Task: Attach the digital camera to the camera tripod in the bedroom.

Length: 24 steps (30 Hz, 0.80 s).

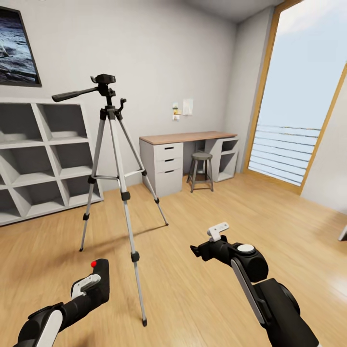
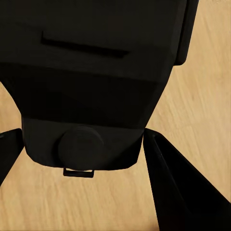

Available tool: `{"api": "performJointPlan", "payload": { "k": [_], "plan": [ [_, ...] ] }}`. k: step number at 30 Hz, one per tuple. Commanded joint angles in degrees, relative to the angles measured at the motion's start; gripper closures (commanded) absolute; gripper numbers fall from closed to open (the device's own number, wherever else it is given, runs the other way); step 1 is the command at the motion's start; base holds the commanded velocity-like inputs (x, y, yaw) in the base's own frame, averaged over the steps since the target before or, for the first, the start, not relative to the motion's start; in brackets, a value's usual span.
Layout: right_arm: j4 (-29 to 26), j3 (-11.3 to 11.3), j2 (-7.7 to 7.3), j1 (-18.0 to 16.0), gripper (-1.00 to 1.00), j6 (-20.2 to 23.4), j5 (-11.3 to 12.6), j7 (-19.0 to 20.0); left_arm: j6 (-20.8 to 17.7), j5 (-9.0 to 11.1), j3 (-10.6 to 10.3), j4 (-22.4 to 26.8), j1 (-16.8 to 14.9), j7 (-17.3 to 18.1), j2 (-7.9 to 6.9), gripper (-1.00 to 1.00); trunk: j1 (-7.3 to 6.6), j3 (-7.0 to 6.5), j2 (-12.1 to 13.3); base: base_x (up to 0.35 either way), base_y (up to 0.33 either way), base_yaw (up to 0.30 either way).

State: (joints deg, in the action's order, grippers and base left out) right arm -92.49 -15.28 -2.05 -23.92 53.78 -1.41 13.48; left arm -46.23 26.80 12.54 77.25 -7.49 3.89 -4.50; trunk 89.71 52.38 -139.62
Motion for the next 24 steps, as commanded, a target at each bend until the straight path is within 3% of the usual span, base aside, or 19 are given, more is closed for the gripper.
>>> {"api": "performJointPlan", "payload": {
  "k": [1,13,24],
  "plan": [
    [-0.05,-0.07,-0.04,-0.02,-1.00,0.25,-0.17,0.15,-0.33,-0.35,0.11,0.06,-0.02,0.57,0.02,1.00,-0.24,-0.12,0.39,0.000,0.000,0.000],
    [-0.05,-0.09,0.08,0.35,-1.00,0.41,-0.11,0.28,-0.43,-0.49,0.37,0.38,0.31,0.49,0.10,1.00,-2.87,-2.28,5.20,0.000,0.000,0.013],
    [-0.05,-2.08,0.88,0.43,-1.00,2.32,-0.01,0.37,-0.44,-0.59,0.53,0.55,0.37,0.37,0.10,1.00,-5.29,-4.25,9.61,0.000,0.000,0.226]
  ]
}}
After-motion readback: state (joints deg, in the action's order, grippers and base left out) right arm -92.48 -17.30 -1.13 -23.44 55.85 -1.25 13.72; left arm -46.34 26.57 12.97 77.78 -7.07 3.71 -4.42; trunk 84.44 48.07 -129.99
